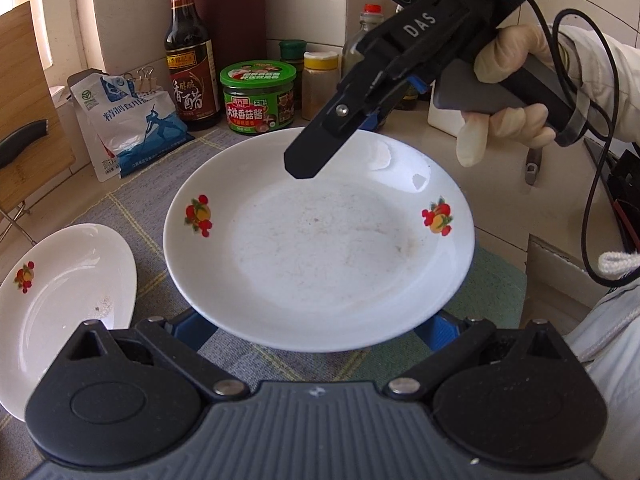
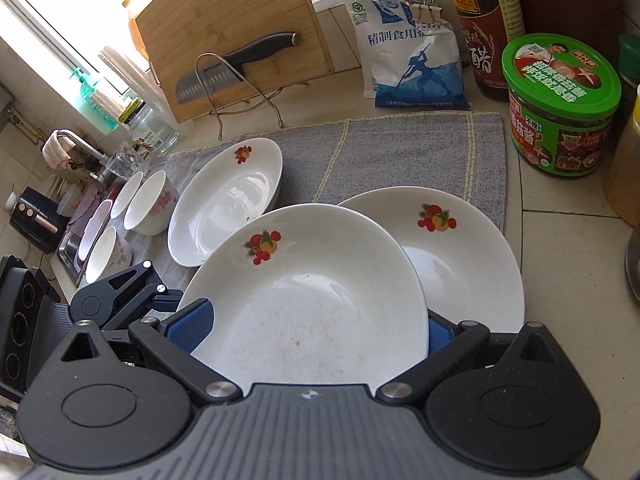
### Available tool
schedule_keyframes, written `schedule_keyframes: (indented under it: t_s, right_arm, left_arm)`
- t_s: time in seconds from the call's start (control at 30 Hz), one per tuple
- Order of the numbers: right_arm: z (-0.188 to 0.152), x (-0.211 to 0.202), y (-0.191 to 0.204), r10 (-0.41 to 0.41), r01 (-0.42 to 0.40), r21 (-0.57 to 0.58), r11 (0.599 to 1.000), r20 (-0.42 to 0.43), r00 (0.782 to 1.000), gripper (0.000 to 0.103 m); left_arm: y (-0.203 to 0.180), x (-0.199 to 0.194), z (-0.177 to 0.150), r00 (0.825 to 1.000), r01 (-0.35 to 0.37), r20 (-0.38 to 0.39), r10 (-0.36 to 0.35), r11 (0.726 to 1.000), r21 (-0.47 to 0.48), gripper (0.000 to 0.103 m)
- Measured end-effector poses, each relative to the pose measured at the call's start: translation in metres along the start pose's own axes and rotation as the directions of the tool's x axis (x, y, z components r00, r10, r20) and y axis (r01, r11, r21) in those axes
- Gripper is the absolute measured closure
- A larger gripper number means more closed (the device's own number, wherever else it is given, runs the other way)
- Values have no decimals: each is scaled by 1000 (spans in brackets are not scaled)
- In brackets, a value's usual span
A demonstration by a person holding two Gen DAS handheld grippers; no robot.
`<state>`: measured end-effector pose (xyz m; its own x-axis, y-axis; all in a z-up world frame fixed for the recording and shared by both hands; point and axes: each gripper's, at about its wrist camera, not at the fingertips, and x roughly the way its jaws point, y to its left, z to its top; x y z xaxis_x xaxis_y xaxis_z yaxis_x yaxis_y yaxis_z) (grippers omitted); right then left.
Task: Organize plates and bowls
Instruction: 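Lower the held plate onto the other plate and open the right gripper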
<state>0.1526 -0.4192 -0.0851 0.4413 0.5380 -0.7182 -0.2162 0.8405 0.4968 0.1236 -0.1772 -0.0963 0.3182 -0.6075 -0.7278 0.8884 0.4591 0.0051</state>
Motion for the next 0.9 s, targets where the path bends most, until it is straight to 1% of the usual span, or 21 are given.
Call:
schedule_keyframes:
  t_s: [0.43, 0.9]
  right_arm:
    - [2, 2, -21, -4, 3, 36, 999, 20, 1000, 0]
    - [2, -3, -31, -11, 9, 70, 998, 29, 1000, 0]
  left_arm:
    - [-1, 13, 12, 1000, -5, -22, 5, 1000, 1, 2]
    - [9, 30, 26, 996, 5, -91, -7, 1000, -21, 2]
